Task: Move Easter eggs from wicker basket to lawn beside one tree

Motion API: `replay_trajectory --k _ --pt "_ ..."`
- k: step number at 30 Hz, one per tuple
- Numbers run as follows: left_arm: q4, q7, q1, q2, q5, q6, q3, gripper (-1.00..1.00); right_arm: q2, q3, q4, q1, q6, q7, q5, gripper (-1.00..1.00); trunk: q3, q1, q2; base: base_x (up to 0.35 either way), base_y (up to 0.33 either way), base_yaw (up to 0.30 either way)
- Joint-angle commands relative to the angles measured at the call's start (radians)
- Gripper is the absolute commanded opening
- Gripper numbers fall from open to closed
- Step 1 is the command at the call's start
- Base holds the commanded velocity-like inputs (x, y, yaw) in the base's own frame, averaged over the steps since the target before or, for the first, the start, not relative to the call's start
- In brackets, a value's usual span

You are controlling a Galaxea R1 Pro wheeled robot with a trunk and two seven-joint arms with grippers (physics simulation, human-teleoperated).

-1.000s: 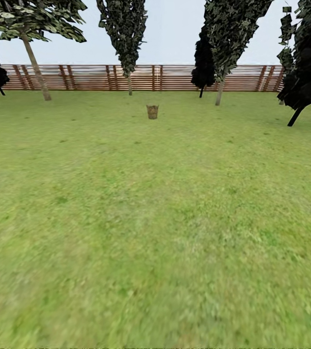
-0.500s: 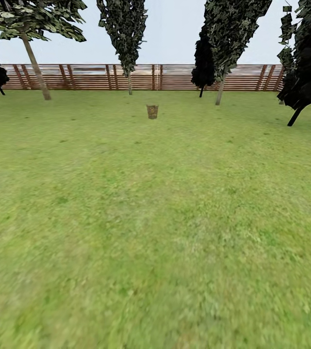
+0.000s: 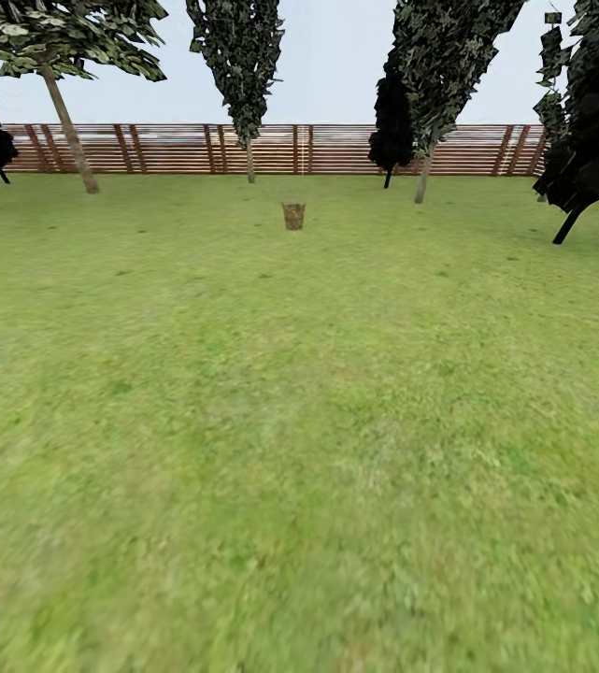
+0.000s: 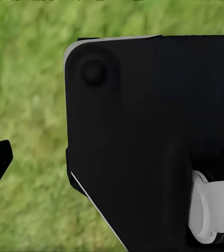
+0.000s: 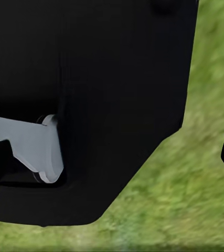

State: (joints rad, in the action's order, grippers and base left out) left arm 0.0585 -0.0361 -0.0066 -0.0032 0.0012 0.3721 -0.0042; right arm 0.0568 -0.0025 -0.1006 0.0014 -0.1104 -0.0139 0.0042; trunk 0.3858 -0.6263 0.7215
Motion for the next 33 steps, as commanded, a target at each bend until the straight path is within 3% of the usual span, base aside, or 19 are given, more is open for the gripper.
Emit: replay_trajectory --k 1,11,33 --pt "-0.001 -0.002 -0.001 0.0 0.0 0.004 0.0 1.0 0.0 -0.001 -0.001 0.0 -0.002 -0.001 0.0 1.0 0.001 0.0 0.001 0.0 0.0 0.0" --pt "0.0 -0.002 0.0 0.0 -0.001 0.007 0.0 1.0 0.0 -0.001 -0.001 0.0 -0.003 -0.001 0.0 1.0 0.001 0.0 0.001 0.04 0.0 0.0" --pt "-0.001 -0.002 0.0 0.0 -0.003 0.007 -0.001 1.0 0.0 -0.003 -0.001 0.0 -0.005 -0.001 -0.001 1.0 -0.003 0.0 0.001 0.322 0.0 -0.031"
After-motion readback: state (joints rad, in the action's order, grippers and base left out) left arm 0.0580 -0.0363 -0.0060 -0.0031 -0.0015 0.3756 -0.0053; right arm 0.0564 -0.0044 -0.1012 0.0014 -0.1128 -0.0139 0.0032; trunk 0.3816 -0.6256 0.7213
